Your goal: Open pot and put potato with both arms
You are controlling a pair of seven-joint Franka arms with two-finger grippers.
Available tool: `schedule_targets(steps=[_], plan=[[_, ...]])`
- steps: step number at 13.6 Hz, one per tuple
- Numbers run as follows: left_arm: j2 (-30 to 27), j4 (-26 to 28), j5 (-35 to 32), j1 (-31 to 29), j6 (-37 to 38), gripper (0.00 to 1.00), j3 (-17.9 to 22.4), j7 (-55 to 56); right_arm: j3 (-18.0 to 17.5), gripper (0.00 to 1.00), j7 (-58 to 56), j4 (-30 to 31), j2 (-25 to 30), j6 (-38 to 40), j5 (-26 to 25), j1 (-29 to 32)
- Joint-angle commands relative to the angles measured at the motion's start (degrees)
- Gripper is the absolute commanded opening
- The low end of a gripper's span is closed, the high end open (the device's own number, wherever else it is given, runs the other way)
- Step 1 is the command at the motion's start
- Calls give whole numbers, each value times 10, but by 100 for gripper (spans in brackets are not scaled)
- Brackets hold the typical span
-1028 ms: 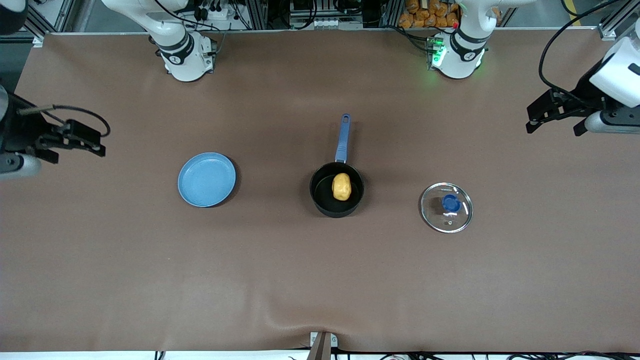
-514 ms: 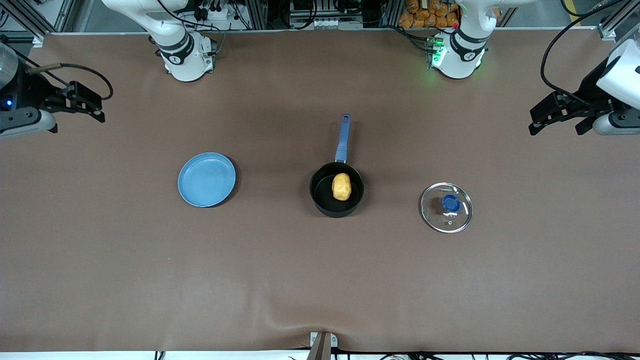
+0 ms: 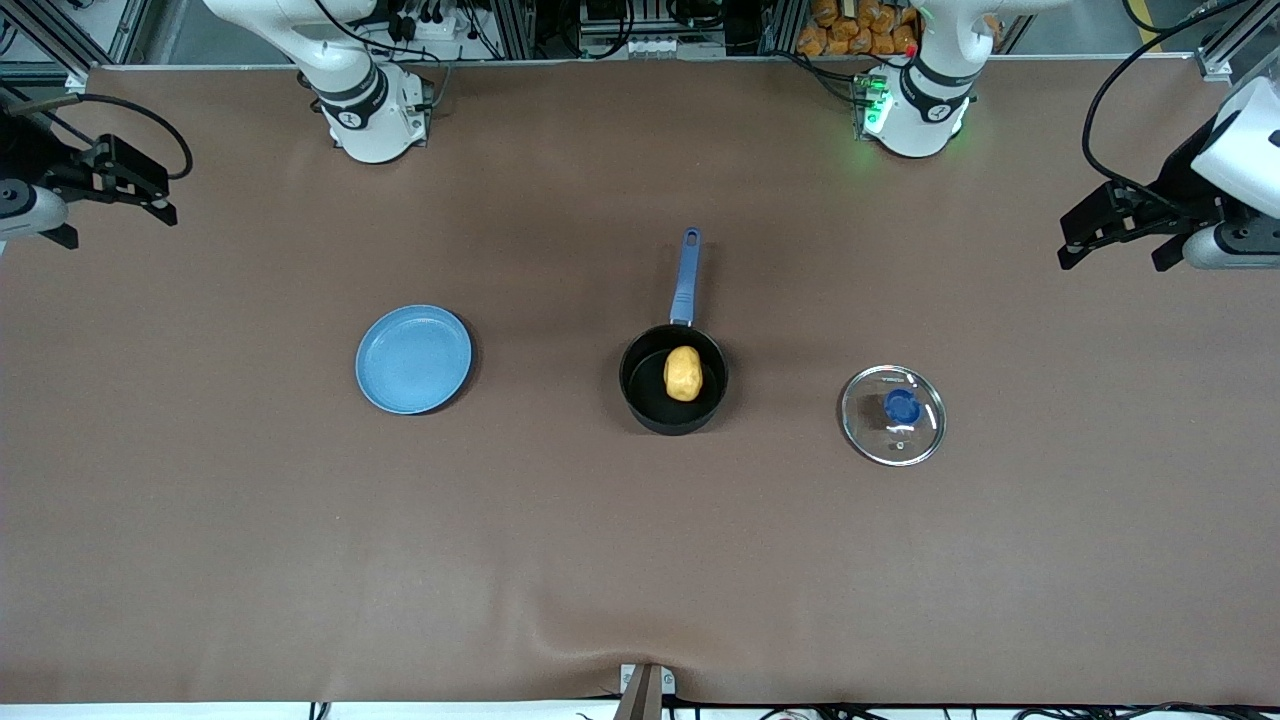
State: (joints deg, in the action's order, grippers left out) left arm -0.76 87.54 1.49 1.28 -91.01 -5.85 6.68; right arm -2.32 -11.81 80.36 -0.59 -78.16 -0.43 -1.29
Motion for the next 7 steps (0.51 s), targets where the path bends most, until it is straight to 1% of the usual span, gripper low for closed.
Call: schedule_targets(steps=[1,2,7], plan=[[-5,2,-1,-3,-2,100,0,-11,8,100,-9,63,46,-24,-1,9],[-5,2,-1,-3,-2,100,0,-11,9,100,-12,71,50,-28,-1,8],[-5,2,-1,-3,-2,100,0,-11,8,100,-13,67,46,-27,-1,8]])
